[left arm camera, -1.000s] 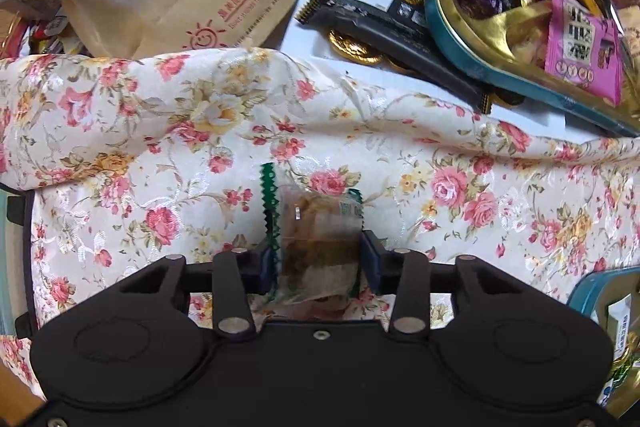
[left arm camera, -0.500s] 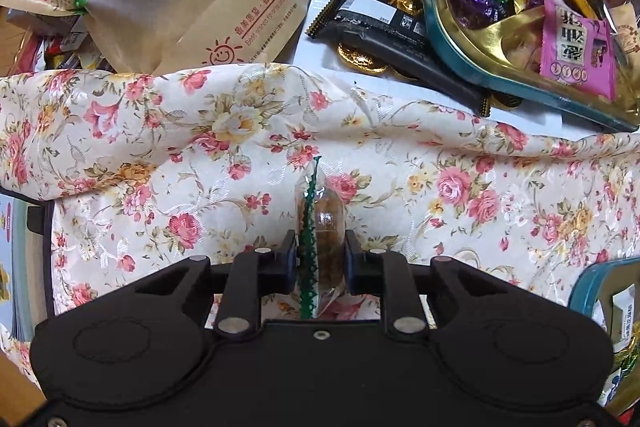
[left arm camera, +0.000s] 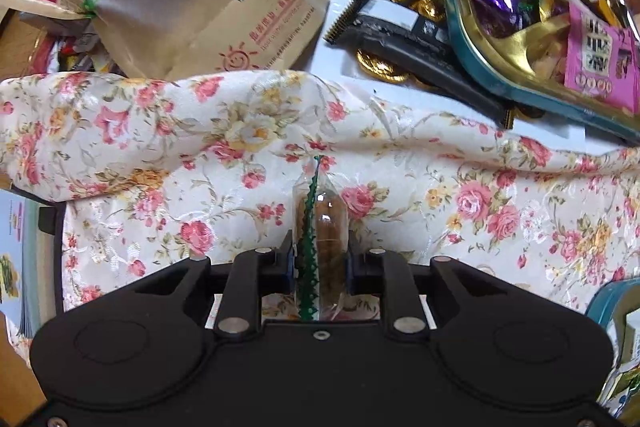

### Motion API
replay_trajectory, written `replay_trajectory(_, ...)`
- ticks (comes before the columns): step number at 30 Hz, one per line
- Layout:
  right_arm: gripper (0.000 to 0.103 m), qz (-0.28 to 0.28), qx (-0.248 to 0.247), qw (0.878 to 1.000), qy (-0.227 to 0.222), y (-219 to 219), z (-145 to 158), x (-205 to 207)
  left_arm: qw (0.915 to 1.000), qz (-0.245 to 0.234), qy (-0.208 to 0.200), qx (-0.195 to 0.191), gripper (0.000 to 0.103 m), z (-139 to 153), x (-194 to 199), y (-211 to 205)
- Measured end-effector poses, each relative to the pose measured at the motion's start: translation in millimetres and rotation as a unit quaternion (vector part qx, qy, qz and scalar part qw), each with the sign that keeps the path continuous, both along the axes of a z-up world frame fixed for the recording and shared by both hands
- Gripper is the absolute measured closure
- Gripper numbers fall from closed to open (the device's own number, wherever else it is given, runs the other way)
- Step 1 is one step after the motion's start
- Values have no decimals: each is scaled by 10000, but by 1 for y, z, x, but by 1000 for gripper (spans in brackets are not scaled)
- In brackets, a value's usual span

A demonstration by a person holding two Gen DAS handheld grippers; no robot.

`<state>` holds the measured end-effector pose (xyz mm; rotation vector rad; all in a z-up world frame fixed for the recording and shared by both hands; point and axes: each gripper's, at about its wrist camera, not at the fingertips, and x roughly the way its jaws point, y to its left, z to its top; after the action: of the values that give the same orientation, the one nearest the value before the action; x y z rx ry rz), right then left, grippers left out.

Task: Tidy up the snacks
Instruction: 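Lift the cookie with the left tool while the right tool holds the red packet, then carry both snacks over the gold tray and open both tools to drop them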

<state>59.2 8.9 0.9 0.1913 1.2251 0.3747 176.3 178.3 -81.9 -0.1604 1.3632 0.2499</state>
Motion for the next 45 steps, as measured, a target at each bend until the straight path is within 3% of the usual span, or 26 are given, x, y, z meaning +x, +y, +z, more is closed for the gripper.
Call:
replay_trajectory(4,66,-77,23,10000,-47,-5,3,1,9999,66,-130,43,74,21,-4,-4)
replay_trajectory(10,66,-363,102,9992,-156,-28,13,6,9977,-297,-537,285,74,64,-17,-35)
replay_trajectory(19,66,-1087,231,9929,-428,-91,34,11,9883,-1032,-1118,-117,74,119,-49,-98)
replay_trajectory(23,66,-1463,117,9876,-560,-128,41,9,9811,-1355,-1375,-123,74,135,-66,-135)
replay_trajectory(29,66,-2047,-145,9760,-731,-187,45,0,9710,-1869,-1472,-231,74,136,-82,-189)
replay_trajectory(36,66,-2493,-294,9652,-734,-242,44,-14,9691,-2120,-1193,-413,74,117,-84,-240)
replay_trajectory(45,66,-2774,-599,9562,-717,-280,33,-25,9649,-2491,-792,-259,74,83,-88,-285)
